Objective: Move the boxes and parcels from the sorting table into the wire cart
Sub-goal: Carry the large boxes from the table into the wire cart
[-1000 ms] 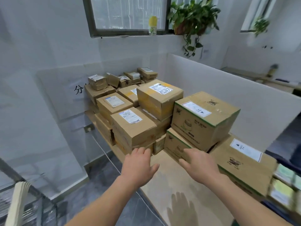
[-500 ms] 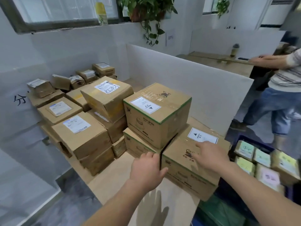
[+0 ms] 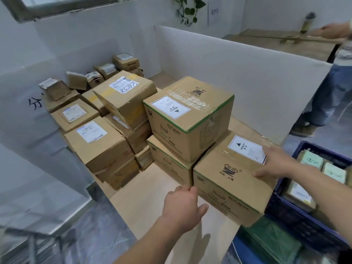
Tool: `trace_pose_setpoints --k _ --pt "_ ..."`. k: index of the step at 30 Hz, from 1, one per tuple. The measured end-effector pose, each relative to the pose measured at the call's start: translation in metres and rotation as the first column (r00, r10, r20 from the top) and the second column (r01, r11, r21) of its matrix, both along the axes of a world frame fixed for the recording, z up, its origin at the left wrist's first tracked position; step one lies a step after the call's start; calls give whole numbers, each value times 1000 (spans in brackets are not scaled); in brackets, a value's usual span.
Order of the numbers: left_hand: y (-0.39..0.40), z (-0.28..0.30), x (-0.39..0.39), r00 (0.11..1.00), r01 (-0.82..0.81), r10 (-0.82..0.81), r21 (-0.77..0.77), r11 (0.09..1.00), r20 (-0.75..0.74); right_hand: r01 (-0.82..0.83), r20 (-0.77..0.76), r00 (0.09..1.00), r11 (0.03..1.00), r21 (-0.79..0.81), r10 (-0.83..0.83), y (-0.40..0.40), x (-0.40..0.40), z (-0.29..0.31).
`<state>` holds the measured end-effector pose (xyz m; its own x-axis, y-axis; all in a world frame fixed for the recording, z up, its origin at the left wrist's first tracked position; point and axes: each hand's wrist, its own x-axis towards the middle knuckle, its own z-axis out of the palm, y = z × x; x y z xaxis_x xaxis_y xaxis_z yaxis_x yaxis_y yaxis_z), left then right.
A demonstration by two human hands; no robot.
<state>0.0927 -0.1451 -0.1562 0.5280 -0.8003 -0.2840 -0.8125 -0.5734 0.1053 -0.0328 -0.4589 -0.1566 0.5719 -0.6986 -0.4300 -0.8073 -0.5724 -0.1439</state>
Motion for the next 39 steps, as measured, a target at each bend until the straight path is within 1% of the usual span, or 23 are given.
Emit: trace_pose_setpoints --k 4,7,15,18,20,25,27,31,35,36,39 --pt "5 -2 -1 1000 -11 11 -10 1000 -12 11 -93 996 999 39 -8 8 -1 8" --pt "9 -5 -2 1000 -13 13 -18 1000 -23 -7 -137 990 997 72 17 22 -6 13" --pt "48 -12 -12 993 -78 75 -36 996 -92 -25 -139 990 997 79 36 85 -15 11" --pt "73 -12 -15 985 -122 117 -34 992 -129 -3 -101 995 997 82 12 113 -16 5" --pt "91 -11 -18 971 -164 157 -27 986 -181 -2 -59 998 995 101 8 136 -18 3" --pt "153 -27 -21 903 -314 282 -51 948 -325 35 28 999 984 175 -40 203 -18 -1" --pt "183 -37 -19 835 -426 361 -72 902 -415 71 105 990 971 230 -98 233 -16 -5" --pt "242 -48 -10 690 -626 471 -127 769 -549 96 243 950 923 373 -197 304 -7 -16" --pt "304 -48 3 552 -775 573 -119 621 -606 -12 310 944 922 387 -117 373 14 -28" --pt "322 -48 6 523 -799 593 -110 591 -613 -18 320 940 920 391 -118 390 21 -30" --pt "380 -41 15 464 -856 654 -111 505 -597 -40 335 937 920 390 -101 438 46 -30"
